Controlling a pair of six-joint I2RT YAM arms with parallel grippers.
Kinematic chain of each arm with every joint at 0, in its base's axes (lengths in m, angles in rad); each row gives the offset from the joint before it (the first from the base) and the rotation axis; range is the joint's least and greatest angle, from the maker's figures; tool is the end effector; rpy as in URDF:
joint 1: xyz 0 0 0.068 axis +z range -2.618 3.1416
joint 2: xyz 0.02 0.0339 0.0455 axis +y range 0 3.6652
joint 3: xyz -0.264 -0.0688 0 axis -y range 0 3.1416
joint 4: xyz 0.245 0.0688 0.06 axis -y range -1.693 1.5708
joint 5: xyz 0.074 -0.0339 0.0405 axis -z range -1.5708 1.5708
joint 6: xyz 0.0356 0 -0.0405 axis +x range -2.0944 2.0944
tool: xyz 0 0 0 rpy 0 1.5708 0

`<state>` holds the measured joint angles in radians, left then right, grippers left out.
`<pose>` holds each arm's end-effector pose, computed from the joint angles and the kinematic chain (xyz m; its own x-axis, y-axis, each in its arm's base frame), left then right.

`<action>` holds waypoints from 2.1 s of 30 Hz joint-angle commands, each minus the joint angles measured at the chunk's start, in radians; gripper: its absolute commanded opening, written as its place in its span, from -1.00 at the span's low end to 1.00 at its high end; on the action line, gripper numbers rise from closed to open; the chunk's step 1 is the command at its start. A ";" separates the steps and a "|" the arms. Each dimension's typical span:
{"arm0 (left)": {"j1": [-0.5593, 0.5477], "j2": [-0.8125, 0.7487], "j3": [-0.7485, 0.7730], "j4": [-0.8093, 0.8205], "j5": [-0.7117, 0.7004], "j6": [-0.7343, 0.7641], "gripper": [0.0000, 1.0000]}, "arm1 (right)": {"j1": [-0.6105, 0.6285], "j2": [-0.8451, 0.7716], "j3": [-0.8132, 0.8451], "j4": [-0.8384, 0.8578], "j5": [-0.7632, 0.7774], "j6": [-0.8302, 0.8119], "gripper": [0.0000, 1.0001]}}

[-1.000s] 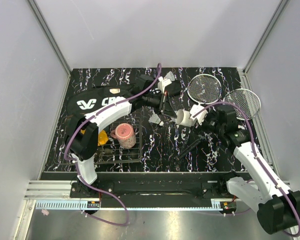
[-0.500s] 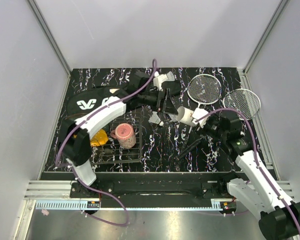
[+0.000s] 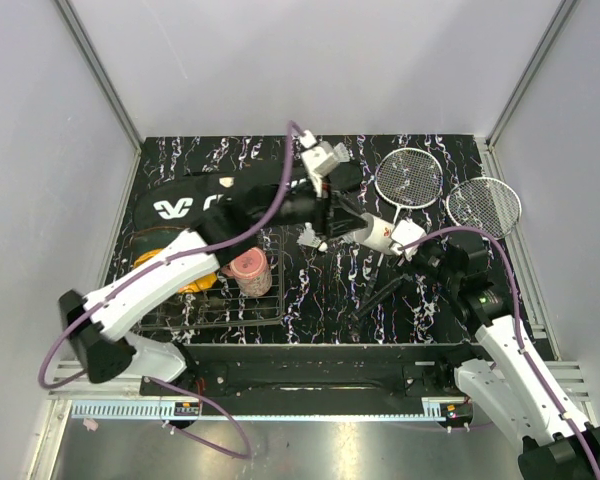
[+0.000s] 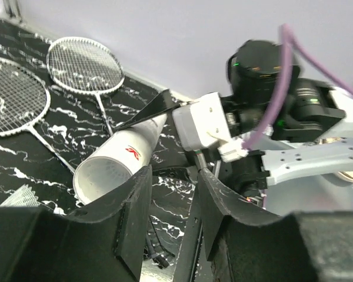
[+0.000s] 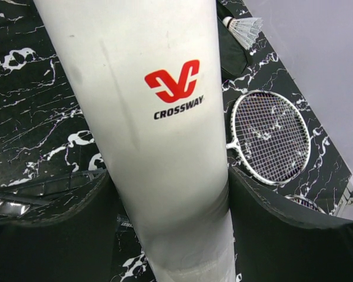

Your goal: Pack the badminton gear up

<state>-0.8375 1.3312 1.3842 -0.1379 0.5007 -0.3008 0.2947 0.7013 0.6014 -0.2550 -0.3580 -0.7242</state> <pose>0.1906 -0.2371 0.4339 -0.3422 -0.0085 -0.9396 0.9115 0.2400 -0.3341 0.1578 0.0609 0.2818 0.1395 -0.6062 -0.7830 -0.6596 0.5329 -0.5300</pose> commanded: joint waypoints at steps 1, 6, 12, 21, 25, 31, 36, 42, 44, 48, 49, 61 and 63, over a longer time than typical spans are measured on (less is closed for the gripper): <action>-0.041 0.102 0.046 -0.036 -0.204 0.023 -0.20 | 0.008 -0.006 0.026 0.066 0.010 0.051 -0.21; -0.061 0.147 0.039 0.021 -0.277 -0.012 -0.28 | 0.006 -0.020 0.028 0.065 0.019 0.062 -0.23; -0.071 0.207 0.075 0.008 -0.237 -0.067 -0.37 | 0.006 -0.017 0.026 0.074 0.027 0.062 -0.23; -0.094 0.243 0.079 0.008 -0.209 -0.090 -0.28 | 0.007 -0.020 0.018 0.094 0.054 0.069 -0.27; -0.106 0.266 0.105 -0.011 -0.253 -0.086 -0.48 | 0.006 -0.020 0.020 0.102 0.059 0.074 -0.28; -0.121 0.295 0.156 -0.091 -0.266 -0.069 -1.00 | 0.006 -0.005 0.017 0.117 0.077 0.075 -0.34; -0.114 0.272 0.150 -0.106 -0.137 -0.049 -1.00 | 0.006 -0.006 -0.003 0.138 0.102 0.059 -0.39; 0.018 0.108 -0.101 0.237 0.243 -0.263 -1.00 | 0.006 -0.048 -0.054 0.164 0.163 0.029 -0.45; 0.053 0.044 -0.140 0.313 0.304 -0.287 -1.00 | 0.007 -0.057 -0.060 0.169 0.172 0.031 -0.45; 0.075 -0.016 -0.188 0.334 0.332 -0.304 -1.00 | 0.006 -0.042 -0.049 0.169 0.171 0.043 -0.46; 0.077 -0.024 -0.191 0.331 0.337 -0.304 -1.00 | 0.007 -0.036 -0.049 0.168 0.171 0.042 -0.47; 0.002 0.038 -0.131 -0.192 -0.375 -0.057 -1.00 | 0.006 -0.011 0.060 0.111 0.418 0.181 -0.52; -0.049 0.063 -0.188 -0.158 -0.466 -0.064 -1.00 | 0.006 -0.019 0.072 0.105 0.455 0.219 -0.52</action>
<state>-0.8253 1.3346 1.2297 -0.2077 0.3305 -0.4099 0.3038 0.6983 0.5896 -0.1715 -0.0608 -0.6163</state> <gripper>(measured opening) 0.024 0.715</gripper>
